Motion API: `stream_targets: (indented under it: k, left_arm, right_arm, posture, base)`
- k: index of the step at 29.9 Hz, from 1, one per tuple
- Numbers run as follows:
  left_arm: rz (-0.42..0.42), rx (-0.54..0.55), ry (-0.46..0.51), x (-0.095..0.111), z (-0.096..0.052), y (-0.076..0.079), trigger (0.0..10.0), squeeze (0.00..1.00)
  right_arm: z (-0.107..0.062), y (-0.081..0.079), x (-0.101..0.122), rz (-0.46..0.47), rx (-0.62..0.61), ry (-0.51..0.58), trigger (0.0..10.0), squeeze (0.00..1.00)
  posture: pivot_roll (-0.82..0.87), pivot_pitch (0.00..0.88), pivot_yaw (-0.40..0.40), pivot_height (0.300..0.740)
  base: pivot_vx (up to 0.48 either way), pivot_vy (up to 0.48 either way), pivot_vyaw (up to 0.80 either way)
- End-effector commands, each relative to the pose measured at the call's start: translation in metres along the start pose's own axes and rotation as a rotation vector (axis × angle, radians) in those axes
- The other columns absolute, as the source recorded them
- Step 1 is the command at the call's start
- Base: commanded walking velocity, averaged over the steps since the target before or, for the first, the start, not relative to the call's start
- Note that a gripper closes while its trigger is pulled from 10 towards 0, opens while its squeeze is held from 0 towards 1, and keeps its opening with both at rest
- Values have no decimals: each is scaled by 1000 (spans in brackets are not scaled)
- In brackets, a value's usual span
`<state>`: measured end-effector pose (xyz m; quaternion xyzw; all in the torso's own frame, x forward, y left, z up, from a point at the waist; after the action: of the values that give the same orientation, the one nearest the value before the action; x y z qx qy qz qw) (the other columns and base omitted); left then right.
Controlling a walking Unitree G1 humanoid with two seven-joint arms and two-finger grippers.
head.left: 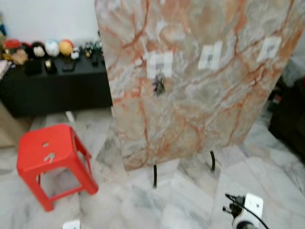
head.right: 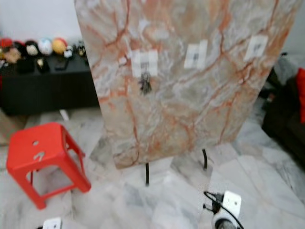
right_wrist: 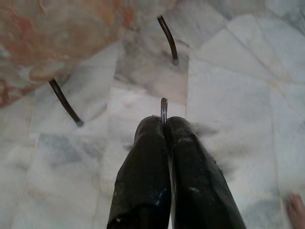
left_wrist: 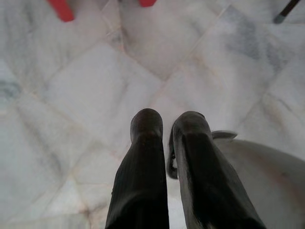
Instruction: Hang keys on a hook
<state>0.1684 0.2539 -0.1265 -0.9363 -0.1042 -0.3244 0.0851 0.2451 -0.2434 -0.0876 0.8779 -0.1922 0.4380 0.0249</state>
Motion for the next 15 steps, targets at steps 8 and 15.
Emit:
stream_targets:
  k: [8, 15]
  left_arm:
    - [2, 13, 1, 0, 0, -5, 10000, 0]
    - [-30, 28, 10, 0, -1, -9, 10000, 0]
  right_arm:
    - [8, -40, 143, -62, 68, 489, 10000, 0]
    - [-4, -60, 182, -29, 78, 652, 10000, 0]
  posture:
    - [164, 0, -42, 740]
    - [147, 5, -44, 740]
  base:
    - [0, 0, 0]
    - [0, 0, 0]
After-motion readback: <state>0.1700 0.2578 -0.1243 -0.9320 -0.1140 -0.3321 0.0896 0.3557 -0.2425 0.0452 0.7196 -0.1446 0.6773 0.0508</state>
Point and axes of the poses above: a point about 5 cm out from each wrist's last joint towards the gripper, its own z axis pointing out of the wrist towards the gripper, its own x axis along the axis of the wrist's last joint, y = z × x, the point moved 5 cm from there along z, pointing out of the wrist towards the gripper, and after that the axes turned 1 degree about z, right-handed, at the moved point
